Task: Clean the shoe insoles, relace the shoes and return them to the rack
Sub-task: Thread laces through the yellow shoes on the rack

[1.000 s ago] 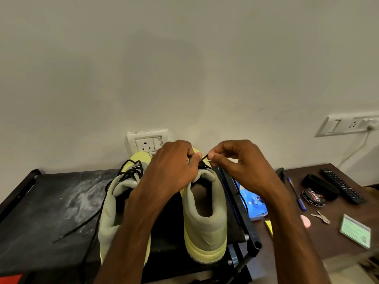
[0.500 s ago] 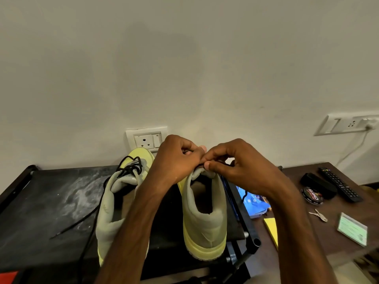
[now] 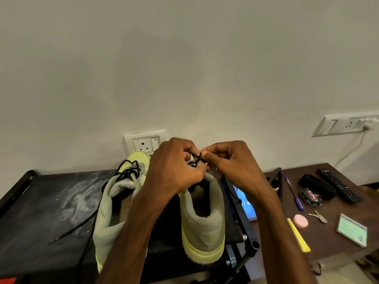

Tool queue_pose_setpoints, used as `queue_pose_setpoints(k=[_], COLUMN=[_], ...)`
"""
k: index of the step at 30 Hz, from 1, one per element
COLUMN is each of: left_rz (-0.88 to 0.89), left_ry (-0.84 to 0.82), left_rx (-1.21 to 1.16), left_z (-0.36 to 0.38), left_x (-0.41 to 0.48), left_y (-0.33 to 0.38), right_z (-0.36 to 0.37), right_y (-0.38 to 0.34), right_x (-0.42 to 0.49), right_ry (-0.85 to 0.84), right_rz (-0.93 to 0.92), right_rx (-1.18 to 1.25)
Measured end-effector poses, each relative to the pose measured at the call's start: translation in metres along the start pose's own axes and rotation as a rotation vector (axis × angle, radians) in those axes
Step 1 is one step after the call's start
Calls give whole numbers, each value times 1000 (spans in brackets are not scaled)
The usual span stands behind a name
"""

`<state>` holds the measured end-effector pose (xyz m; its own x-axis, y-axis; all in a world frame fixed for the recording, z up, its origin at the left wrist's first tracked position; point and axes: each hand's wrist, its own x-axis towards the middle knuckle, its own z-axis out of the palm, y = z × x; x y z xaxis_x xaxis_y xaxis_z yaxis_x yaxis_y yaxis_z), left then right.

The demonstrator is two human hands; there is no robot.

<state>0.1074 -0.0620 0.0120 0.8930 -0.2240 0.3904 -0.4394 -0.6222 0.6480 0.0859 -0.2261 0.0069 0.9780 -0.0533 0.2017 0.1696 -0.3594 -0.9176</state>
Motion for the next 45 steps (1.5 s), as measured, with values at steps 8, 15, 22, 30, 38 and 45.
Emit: queue_pose_setpoints(k=[8,15,22,30,38,45], left_rz=[106,257,142,-92,-584,-589], left_ry=[86,65,29,-12,-154,-141], left_rx=[64,111,25,-428,-879,-862], left_z=[0,-3,4,18,8,10], left_x=[-6,-7,-8,-6,-3,-5], left_y=[-3,-6,-4,-1,6,-2], right_z=[-1,-2,12,18,-2,2], right_y=[3,0,7,8,-16,-24], right_x=[1,-3,2,6,-3,-10], right_ry=[7,57,175,47,99,85], right_rz=[158,152,121,-32,-35,54], right_rx=[56,31,78,-140,-234,-116])
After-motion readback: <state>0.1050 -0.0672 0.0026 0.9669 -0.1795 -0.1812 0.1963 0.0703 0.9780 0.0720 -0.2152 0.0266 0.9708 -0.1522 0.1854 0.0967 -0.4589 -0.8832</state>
